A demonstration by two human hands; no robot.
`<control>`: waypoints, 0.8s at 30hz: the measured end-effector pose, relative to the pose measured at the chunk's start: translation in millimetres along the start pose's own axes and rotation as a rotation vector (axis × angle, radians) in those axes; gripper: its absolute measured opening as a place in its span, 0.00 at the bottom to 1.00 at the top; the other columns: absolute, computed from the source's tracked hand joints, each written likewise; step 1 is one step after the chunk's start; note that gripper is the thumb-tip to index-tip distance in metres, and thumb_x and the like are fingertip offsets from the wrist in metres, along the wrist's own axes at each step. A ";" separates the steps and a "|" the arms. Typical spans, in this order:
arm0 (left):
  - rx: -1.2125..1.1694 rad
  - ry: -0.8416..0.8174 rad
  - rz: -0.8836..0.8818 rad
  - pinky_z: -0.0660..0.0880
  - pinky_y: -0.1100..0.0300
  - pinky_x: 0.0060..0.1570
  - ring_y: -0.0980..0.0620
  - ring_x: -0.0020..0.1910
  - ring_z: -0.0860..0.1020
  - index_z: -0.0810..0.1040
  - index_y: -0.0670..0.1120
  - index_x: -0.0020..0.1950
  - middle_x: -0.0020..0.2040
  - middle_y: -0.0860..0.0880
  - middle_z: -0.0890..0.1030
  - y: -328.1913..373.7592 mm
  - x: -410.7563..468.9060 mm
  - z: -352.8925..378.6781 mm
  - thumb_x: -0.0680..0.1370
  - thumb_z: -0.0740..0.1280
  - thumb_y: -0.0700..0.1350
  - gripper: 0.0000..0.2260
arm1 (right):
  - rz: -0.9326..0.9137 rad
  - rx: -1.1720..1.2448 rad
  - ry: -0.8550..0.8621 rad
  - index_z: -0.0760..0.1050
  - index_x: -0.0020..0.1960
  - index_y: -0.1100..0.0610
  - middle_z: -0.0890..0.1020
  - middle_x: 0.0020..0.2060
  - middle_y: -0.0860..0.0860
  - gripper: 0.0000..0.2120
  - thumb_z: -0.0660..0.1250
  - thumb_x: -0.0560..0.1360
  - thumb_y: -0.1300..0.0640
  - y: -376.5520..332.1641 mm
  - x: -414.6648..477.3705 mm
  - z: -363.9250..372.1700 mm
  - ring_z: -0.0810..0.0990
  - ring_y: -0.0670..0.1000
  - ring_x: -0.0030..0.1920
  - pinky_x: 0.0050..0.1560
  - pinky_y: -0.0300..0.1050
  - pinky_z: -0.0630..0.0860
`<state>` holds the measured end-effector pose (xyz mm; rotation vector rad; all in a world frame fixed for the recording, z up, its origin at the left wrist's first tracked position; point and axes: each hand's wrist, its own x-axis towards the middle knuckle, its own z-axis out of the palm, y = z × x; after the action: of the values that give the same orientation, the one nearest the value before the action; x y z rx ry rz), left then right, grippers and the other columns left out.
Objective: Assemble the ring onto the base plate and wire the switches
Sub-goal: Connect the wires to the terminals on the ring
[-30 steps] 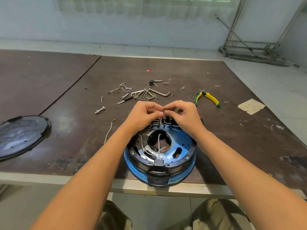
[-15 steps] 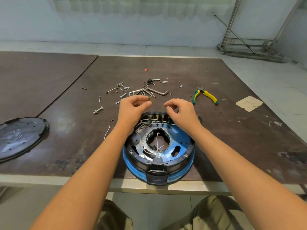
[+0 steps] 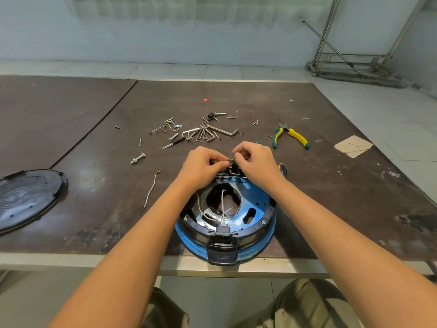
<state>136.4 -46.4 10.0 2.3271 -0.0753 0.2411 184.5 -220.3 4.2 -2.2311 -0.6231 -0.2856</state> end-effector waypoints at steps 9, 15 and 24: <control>-0.015 -0.009 -0.017 0.80 0.48 0.51 0.55 0.44 0.83 0.86 0.52 0.51 0.40 0.55 0.85 1.4 -0.3 0.4 0.79 0.69 0.49 0.07 | -0.073 0.032 -0.045 0.85 0.47 0.55 0.84 0.39 0.47 0.04 0.71 0.75 0.59 -2.1 -2.7 -4.7 0.79 0.39 0.40 0.42 0.25 0.72; -0.051 -0.049 0.004 0.80 0.49 0.47 0.52 0.41 0.82 0.85 0.54 0.49 0.37 0.54 0.84 5.6 -3.3 -0.8 0.80 0.66 0.49 0.08 | -0.093 0.048 -0.053 0.85 0.48 0.55 0.85 0.40 0.47 0.04 0.71 0.77 0.57 -0.8 -2.0 -5.2 0.80 0.40 0.40 0.42 0.27 0.72; -0.019 -0.056 0.004 0.77 0.55 0.46 0.53 0.43 0.81 0.84 0.52 0.52 0.39 0.55 0.84 4.5 -0.2 1.0 0.82 0.62 0.48 0.10 | -0.092 0.054 -0.083 0.84 0.51 0.55 0.85 0.41 0.47 0.06 0.70 0.76 0.60 -0.1 -2.3 -5.0 0.81 0.41 0.43 0.45 0.28 0.75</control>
<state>135.7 -50.3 12.5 2.3154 -0.1092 0.1760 182.4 -224.7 6.7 -2.1745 -0.7704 -0.2199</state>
